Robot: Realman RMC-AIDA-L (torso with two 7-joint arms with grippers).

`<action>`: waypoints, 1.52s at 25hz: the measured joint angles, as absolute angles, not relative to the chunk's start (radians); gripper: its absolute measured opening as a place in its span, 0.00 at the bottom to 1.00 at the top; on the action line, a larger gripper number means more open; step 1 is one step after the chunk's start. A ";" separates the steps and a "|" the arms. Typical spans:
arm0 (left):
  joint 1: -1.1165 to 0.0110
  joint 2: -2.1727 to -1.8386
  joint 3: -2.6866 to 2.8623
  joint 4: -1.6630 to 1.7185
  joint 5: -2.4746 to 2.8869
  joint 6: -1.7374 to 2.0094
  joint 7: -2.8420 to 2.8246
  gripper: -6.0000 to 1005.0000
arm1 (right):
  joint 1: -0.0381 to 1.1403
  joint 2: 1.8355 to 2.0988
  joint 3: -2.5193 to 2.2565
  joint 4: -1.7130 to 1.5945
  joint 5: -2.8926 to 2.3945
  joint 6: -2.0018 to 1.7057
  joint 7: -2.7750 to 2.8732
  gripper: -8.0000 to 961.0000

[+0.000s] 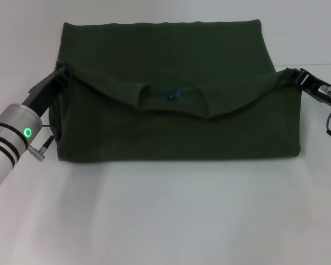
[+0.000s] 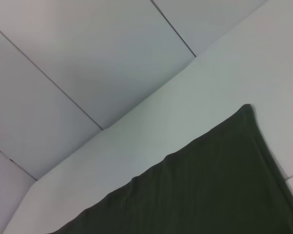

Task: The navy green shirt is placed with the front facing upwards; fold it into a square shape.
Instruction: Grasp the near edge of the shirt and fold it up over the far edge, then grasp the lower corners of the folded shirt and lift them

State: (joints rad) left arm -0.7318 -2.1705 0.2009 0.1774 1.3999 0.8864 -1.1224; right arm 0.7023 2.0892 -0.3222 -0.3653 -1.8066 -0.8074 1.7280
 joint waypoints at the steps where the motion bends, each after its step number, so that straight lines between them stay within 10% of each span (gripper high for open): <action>1: -0.732 -2.171 0.200 0.174 1.389 0.886 -1.113 0.07 | 0.704 2.089 -0.322 -0.364 -1.807 -0.804 1.724 0.06; 9: -0.732 -2.171 0.199 0.154 1.359 0.884 -1.059 0.08 | 0.709 2.089 -0.322 -0.360 -1.795 -0.805 1.699 0.23; 26: -0.738 -2.168 0.189 0.154 1.358 0.816 -1.066 0.69 | 0.687 2.089 -0.320 -0.350 -1.769 -0.846 1.677 0.72; 30: -0.705 -2.161 0.238 0.188 1.368 0.880 -1.160 0.69 | 0.655 2.080 -0.315 -0.371 -1.767 -0.924 1.679 0.89; 38: -0.521 -2.123 0.597 0.495 1.611 0.985 -1.790 0.68 | 0.557 2.015 -0.387 -0.404 -1.780 -1.099 1.800 0.88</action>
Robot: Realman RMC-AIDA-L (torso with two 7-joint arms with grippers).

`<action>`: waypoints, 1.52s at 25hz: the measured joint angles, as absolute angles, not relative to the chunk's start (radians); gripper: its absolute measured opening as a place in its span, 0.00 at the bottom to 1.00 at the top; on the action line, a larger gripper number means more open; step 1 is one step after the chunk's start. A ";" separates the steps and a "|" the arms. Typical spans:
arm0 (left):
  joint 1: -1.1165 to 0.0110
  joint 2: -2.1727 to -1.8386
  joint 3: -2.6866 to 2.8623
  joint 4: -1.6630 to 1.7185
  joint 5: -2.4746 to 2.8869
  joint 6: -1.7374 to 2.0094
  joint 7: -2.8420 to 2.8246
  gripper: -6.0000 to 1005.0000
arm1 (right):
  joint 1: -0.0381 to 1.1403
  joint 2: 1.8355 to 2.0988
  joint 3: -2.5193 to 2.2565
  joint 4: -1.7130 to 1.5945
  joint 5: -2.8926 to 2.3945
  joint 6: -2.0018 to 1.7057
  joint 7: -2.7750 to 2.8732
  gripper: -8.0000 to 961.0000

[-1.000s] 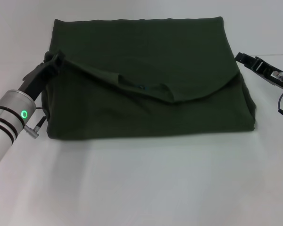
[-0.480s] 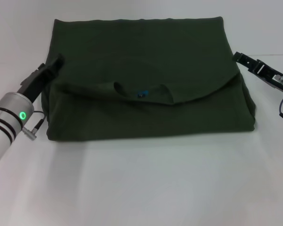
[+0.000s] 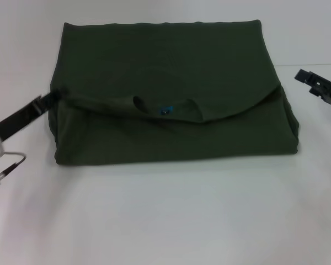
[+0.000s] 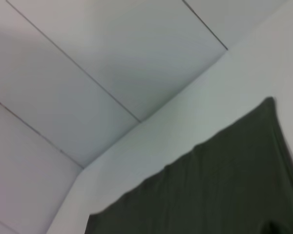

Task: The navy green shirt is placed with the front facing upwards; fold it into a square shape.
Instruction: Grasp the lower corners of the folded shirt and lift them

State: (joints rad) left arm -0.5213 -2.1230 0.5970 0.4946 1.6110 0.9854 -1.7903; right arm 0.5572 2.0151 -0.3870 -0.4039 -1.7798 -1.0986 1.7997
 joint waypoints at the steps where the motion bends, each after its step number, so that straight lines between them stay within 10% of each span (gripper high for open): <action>1: -0.508 -2.117 0.604 0.531 1.682 1.013 -1.860 0.68 | 0.547 2.008 -0.404 -0.407 -1.780 -1.111 1.815 0.88; 13: -0.536 -2.034 0.487 0.775 2.364 1.363 -2.290 0.68 | 0.490 1.987 -0.463 -0.426 -1.787 -1.134 1.845 0.88; 38: -0.622 -2.056 0.534 0.663 2.381 1.179 -2.251 0.67 | 0.493 1.993 -0.477 -0.426 -1.793 -1.122 1.840 0.88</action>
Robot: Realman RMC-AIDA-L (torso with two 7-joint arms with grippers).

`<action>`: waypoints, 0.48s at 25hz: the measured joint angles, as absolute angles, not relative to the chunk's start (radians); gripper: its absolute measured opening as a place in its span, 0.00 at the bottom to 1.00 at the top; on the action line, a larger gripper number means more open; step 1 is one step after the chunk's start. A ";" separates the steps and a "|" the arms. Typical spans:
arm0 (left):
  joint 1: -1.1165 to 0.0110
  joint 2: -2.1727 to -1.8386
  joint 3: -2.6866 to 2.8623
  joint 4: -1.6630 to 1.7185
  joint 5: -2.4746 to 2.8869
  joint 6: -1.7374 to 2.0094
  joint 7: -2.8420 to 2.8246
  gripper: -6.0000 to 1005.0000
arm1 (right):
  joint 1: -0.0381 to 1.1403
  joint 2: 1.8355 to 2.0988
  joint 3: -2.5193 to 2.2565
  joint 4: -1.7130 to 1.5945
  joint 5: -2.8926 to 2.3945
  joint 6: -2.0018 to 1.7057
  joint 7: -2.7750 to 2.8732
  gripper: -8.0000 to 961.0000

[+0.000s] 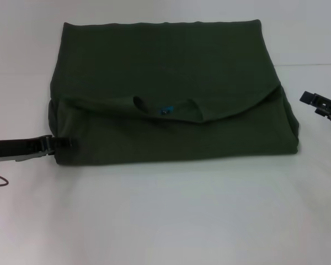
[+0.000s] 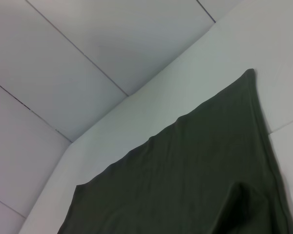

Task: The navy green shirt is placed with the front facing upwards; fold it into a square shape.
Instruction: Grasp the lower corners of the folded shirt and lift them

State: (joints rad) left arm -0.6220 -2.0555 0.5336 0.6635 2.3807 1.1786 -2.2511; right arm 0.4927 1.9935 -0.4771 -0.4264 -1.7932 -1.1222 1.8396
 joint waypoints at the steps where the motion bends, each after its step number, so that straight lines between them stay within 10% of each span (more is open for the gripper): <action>1: -0.623 -2.055 0.538 0.661 2.381 1.178 -2.251 0.67 | 0.493 1.994 -0.477 -0.426 -1.793 -1.120 1.840 0.88; 12: -0.624 -2.056 0.571 0.657 2.384 1.171 -2.272 0.64 | 0.497 1.996 -0.477 -0.426 -1.793 -1.112 1.838 0.88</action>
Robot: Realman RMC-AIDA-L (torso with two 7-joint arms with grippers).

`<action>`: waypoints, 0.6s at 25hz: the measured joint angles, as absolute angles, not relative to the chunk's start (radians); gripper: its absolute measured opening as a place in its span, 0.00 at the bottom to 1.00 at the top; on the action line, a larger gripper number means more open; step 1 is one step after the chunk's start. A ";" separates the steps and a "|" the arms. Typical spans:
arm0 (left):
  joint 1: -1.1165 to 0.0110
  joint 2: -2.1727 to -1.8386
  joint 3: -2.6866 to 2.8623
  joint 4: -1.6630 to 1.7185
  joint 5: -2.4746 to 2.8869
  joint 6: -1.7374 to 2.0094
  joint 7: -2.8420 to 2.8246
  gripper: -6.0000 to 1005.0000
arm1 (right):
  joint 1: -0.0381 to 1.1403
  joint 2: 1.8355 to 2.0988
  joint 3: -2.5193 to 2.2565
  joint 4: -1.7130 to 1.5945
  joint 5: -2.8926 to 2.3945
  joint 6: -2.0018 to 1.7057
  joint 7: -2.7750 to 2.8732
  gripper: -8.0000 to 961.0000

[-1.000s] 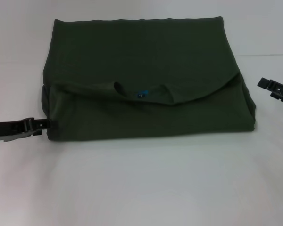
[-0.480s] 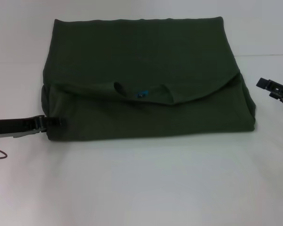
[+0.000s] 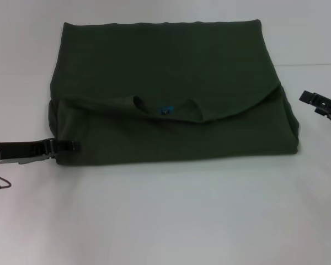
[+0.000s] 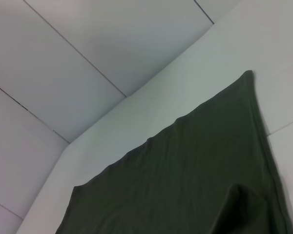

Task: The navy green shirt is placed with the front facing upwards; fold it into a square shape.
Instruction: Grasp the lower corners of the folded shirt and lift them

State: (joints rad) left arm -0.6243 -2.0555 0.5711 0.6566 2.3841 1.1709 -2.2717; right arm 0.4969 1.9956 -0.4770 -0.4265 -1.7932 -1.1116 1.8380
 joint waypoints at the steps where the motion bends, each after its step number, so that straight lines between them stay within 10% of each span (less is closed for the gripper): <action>1: -0.624 -2.055 0.571 0.657 2.384 1.167 -2.273 0.63 | 0.497 1.996 -0.477 -0.426 -1.793 -1.111 1.837 0.88; 13: -0.636 -2.058 0.606 0.655 2.420 1.148 -2.261 0.50 | 0.490 1.996 -0.477 -0.426 -1.793 -1.112 1.843 0.87; 15: -0.638 -2.058 0.606 0.655 2.421 1.147 -2.261 0.34 | 0.489 1.996 -0.477 -0.426 -1.793 -1.113 1.843 0.87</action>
State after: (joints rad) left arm -0.6380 -2.0584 0.6060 0.6550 2.4212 1.1473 -2.2610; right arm 0.4886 1.9956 -0.4770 -0.4260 -1.7932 -1.1125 1.8432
